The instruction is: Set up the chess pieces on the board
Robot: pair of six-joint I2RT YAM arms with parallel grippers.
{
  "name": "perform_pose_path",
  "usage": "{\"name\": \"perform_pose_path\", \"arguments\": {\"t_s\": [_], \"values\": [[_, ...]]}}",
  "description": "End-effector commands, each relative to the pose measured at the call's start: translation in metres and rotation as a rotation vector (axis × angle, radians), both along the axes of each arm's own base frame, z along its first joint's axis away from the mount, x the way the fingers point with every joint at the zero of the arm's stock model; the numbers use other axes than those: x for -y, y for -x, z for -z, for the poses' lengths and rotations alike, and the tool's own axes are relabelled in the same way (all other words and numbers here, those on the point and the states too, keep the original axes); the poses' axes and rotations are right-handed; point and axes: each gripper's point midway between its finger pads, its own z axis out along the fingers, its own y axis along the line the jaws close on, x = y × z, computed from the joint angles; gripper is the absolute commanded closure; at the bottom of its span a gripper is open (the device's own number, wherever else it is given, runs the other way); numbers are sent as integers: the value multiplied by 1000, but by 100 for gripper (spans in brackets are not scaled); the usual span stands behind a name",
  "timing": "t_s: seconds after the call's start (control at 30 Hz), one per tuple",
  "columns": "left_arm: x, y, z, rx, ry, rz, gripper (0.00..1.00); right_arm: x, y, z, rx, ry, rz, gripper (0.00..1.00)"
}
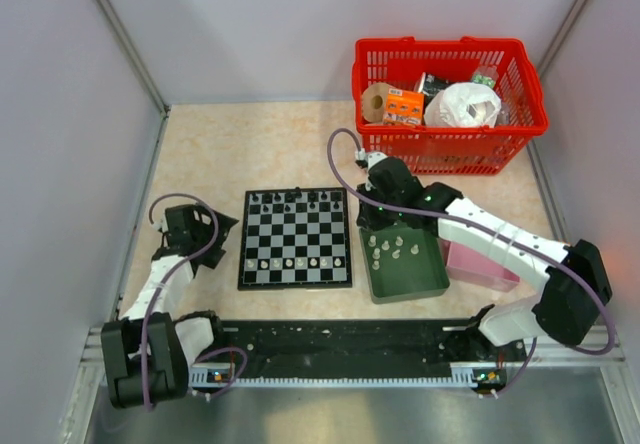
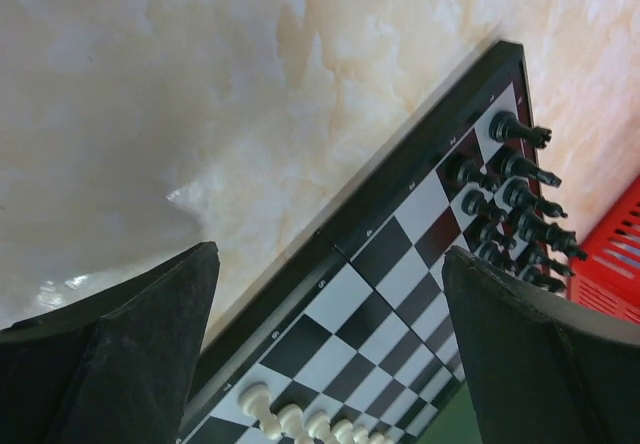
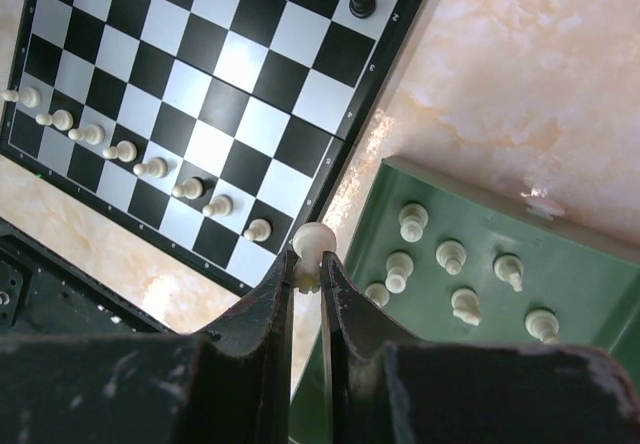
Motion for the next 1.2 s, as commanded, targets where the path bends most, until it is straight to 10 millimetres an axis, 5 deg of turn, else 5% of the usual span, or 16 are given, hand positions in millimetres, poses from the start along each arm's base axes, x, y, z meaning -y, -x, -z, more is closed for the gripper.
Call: {"name": "perform_pose_path", "arguments": {"t_s": [0.0, 0.63, 1.17], "values": [[13, -9, -10, 81, 107, -12, 1, -24, -12, -29, 70, -80, -52, 91], [31, 21, 8, 26, 203, -33, 1, -44, -24, -31, 76, -105, -79, 91], [62, 25, 12, 20, 262, 28, 1, -52, -26, -27, 61, -116, -90, 91]]}}
